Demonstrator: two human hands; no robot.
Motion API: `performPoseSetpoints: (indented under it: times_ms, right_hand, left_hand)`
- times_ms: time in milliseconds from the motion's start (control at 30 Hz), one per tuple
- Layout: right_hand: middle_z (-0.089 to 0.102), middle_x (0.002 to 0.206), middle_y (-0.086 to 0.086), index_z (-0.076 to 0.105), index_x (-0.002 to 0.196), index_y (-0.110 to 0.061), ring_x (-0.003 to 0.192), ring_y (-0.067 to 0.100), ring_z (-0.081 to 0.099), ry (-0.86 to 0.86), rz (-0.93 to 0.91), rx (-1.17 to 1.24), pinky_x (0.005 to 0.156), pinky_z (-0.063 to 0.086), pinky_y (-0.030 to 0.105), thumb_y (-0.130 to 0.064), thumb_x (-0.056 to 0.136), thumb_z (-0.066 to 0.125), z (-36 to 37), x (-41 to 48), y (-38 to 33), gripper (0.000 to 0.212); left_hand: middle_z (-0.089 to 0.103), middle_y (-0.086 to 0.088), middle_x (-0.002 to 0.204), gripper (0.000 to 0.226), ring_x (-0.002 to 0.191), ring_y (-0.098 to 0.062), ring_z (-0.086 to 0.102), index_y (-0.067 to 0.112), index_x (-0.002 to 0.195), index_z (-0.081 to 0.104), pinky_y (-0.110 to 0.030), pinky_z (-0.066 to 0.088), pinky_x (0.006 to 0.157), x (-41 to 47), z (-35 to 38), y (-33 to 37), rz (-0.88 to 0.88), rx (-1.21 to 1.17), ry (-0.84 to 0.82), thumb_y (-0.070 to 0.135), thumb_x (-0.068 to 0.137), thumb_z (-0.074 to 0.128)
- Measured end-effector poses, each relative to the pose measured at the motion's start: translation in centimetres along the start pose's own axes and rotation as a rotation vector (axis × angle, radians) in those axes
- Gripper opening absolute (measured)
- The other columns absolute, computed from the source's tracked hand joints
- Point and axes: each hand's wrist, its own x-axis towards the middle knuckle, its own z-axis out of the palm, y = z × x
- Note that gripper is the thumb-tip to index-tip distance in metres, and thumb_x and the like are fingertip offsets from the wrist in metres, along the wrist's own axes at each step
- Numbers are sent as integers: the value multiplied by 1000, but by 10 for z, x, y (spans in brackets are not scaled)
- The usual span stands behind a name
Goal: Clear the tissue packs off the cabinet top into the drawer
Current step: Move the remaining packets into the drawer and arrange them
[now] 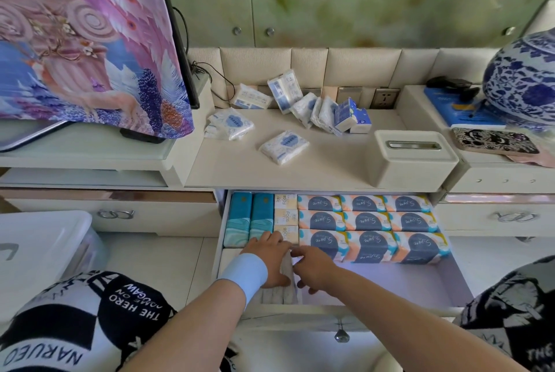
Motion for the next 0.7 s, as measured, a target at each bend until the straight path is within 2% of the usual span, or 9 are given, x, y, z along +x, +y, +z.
performPoseSetpoints:
  times_ms: [133,267,400,533,700]
  right_hand:
    - [66,117,6,62,124,-21,94,20,67,133,-76,-180,73,56,27,-17,94,55,-21,1,-8,31]
    - [66,116,1,65,119,-27,85,13,63,250,-129,-273,76,56,26,-19,91,51,-72,8,-40,32]
    - [64,120,-2,66,114,-30,97,19,62,356,-226,-382,86,52,27,-22,89,53,-134,15,-84,30]
    - [61,124,-1,62,120,-30,106,21,60,422,-251,-455,91,50,31,-24,89,54,-192,33,-120,33]
    - [49,138,6,47,139,-28,122,26,52,520,-190,-603,99,44,34,-31,92,54,-241,78,-140,47]
  left_hand:
    - [26,-3,152,78,139,-26,25,25,152,23,-44,32,110,4,-27,-7,-30,-81,25,50,87,58]
    - [29,-3,152,73,140,-25,27,27,151,25,-44,34,109,14,-79,-21,-80,-152,116,49,89,58]
    - [33,-6,151,72,137,-28,33,27,151,25,-44,37,108,31,-136,-39,-160,-209,163,48,90,57]
    - [34,-5,151,69,135,-29,37,26,151,27,-43,39,105,65,-182,-51,-195,-175,201,47,92,56]
    - [35,-7,150,67,134,-30,39,24,151,28,-41,40,104,130,-215,-53,-221,-198,255,43,93,55]
